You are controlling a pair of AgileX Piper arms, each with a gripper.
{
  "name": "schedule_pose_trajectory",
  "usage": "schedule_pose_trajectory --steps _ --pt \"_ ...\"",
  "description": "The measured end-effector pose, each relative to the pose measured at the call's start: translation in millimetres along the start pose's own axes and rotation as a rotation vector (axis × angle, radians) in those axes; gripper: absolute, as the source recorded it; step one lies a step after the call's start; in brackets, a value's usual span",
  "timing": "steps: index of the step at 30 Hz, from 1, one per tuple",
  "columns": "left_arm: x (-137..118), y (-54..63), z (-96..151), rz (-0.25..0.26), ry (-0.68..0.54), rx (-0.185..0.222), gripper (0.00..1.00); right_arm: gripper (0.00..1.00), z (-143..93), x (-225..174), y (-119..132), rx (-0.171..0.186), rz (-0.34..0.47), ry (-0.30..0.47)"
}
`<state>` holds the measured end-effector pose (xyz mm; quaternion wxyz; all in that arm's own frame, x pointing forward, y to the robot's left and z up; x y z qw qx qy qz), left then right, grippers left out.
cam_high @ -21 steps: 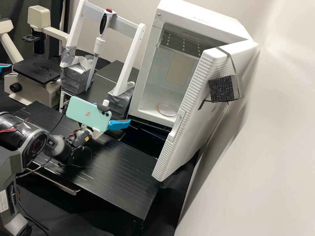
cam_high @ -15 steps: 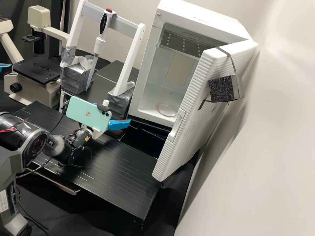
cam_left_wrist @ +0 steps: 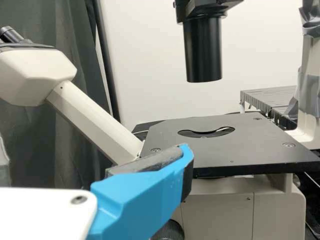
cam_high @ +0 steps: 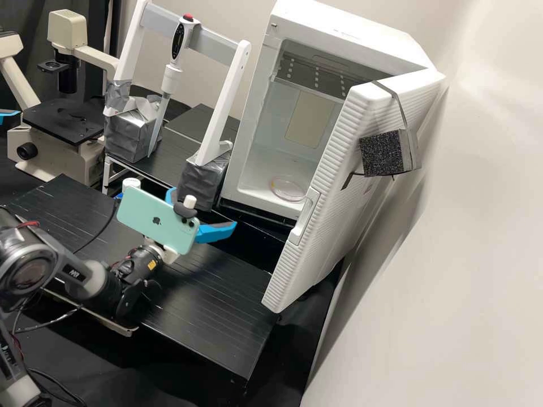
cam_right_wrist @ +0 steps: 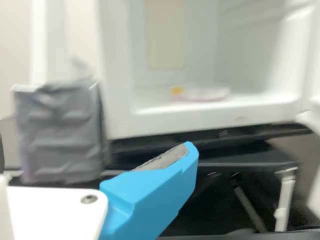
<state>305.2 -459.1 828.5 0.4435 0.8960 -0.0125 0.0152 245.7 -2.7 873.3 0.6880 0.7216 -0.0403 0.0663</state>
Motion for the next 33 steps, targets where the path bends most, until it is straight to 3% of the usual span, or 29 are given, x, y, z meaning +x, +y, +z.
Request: schedule_pose_trajectory --steps 7,13,24,33 --pt "0.0 0.0 0.0 0.000 0.000 0.000 1.00 1.00 22.2 -3.2 40.5 0.032 0.126 -0.034" --pt "0.0 0.0 0.0 0.000 0.000 0.000 1.00 1.00 28.0 20.6 66.5 0.016 0.183 -0.026" --pt "0.0 0.0 0.0 0.000 0.000 0.000 1.00 1.00 33.8 99.1 77.5 -0.004 0.095 -0.074" --pt "0.0 0.0 0.0 0.000 0.000 0.000 1.00 1.00 49.5 149.0 82.2 0.025 0.045 -0.153"
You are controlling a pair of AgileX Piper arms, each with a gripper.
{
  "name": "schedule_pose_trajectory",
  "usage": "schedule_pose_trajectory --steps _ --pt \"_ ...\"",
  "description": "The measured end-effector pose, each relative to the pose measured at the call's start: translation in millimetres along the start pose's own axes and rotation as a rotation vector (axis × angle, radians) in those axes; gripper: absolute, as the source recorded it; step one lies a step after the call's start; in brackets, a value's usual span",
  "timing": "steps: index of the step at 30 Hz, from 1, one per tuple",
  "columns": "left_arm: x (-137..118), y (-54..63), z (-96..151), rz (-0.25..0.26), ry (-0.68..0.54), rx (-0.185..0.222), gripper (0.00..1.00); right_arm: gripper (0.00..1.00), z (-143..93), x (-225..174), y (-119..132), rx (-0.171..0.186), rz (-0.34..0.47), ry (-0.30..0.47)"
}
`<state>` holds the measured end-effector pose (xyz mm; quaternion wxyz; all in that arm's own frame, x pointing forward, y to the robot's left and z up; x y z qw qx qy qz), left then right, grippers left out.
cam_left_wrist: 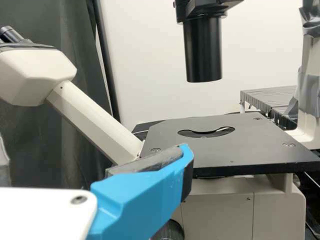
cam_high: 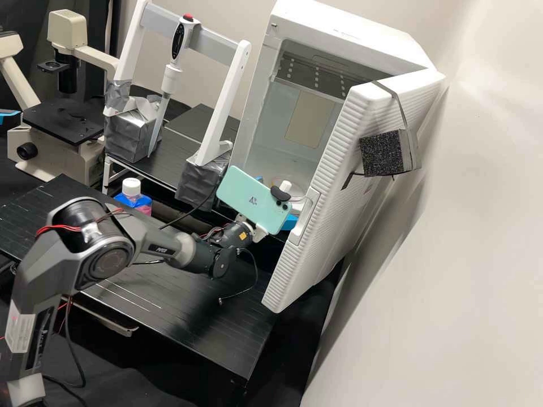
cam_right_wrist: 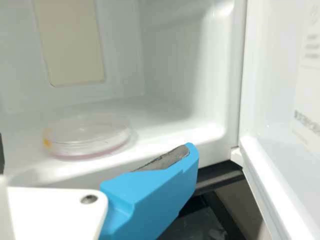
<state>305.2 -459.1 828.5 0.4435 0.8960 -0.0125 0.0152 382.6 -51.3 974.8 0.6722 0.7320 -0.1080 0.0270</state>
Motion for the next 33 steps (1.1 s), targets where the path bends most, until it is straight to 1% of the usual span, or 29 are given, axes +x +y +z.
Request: schedule_pose_trajectory --steps 2,6,13,20,25,28,33 --pt "0.0 0.0 0.0 0.000 0.000 0.000 1.00 1.00 0.8 8.1 3.0 -0.009 -0.004 -0.018" --pt "0.0 0.0 0.0 0.000 0.000 0.000 1.00 1.00 -5.4 15.4 4.7 -0.024 -0.013 -0.015" --pt "0.0 0.0 0.0 0.000 0.000 0.000 1.00 1.00 -20.7 21.8 1.5 -0.038 -0.028 0.028" --pt "0.0 0.0 0.0 0.000 0.000 0.000 1.00 1.00 -26.6 31.3 0.6 -0.043 -0.028 0.053" --pt "0.0 0.0 0.0 0.000 0.000 0.000 1.00 1.00 -21.9 42.6 -3.0 -0.047 -0.044 0.018" --pt "0.0 0.0 0.0 0.000 0.000 0.000 1.00 1.00 -19.4 46.6 -5.9 -0.066 -0.057 -0.009" --pt "0.0 0.0 0.0 0.000 0.000 0.000 1.00 1.00 -22.1 51.9 -6.9 -0.079 -0.057 -0.001"
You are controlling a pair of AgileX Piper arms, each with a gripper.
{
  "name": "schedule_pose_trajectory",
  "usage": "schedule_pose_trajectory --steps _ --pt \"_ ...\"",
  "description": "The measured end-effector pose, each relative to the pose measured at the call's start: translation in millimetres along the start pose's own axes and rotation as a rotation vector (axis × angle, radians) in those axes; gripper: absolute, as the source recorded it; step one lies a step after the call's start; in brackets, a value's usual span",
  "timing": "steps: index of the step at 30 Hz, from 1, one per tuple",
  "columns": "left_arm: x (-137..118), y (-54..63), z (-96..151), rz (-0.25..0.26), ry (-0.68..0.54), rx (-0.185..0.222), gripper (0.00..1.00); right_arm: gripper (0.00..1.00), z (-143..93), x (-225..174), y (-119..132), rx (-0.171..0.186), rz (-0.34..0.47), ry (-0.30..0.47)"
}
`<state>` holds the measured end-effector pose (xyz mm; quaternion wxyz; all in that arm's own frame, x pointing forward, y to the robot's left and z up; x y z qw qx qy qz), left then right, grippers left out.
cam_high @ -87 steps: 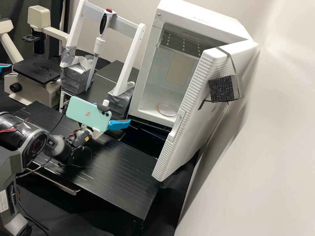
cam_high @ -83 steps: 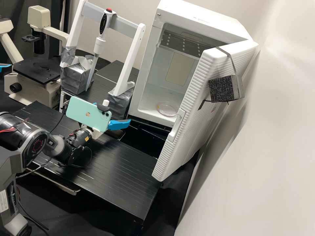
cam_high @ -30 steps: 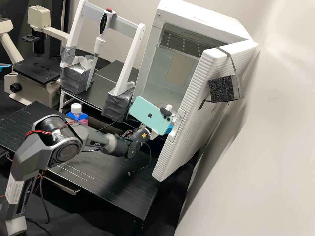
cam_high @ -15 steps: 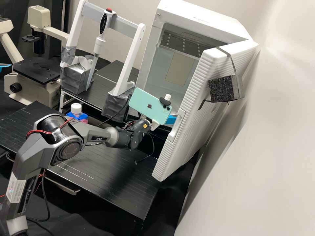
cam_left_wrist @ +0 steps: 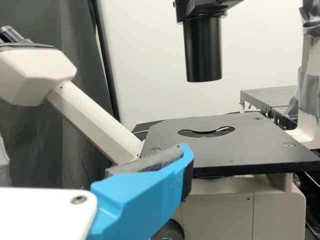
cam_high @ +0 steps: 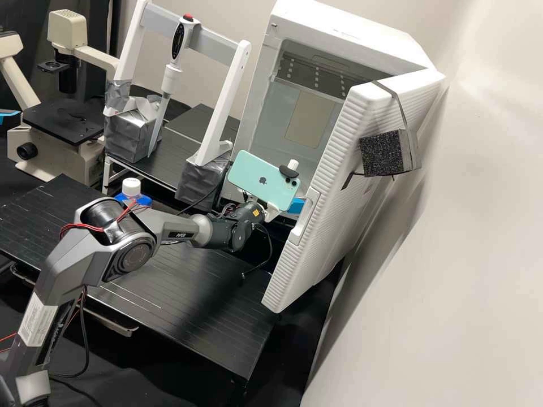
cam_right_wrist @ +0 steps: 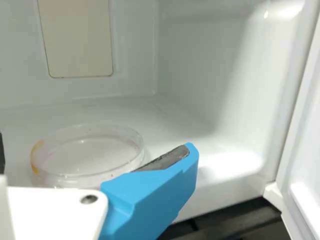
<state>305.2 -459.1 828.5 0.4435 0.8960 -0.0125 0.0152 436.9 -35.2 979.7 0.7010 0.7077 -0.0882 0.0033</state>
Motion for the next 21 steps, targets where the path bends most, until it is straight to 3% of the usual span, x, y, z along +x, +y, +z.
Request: schedule_pose_trajectory --steps 8,9,21 --pt "0.0 0.0 0.0 0.000 0.000 0.000 1.00 1.00 1.7 7.4 -3.0 -0.002 -0.006 -0.005" --pt "0.0 0.0 0.0 0.000 0.000 0.000 1.00 0.00 2.2 8.2 -4.7 -0.002 -0.010 -0.007" --pt "0.0 0.0 0.0 0.000 0.000 0.000 1.00 0.00 1.7 10.3 -7.4 -0.013 -0.035 -0.008"
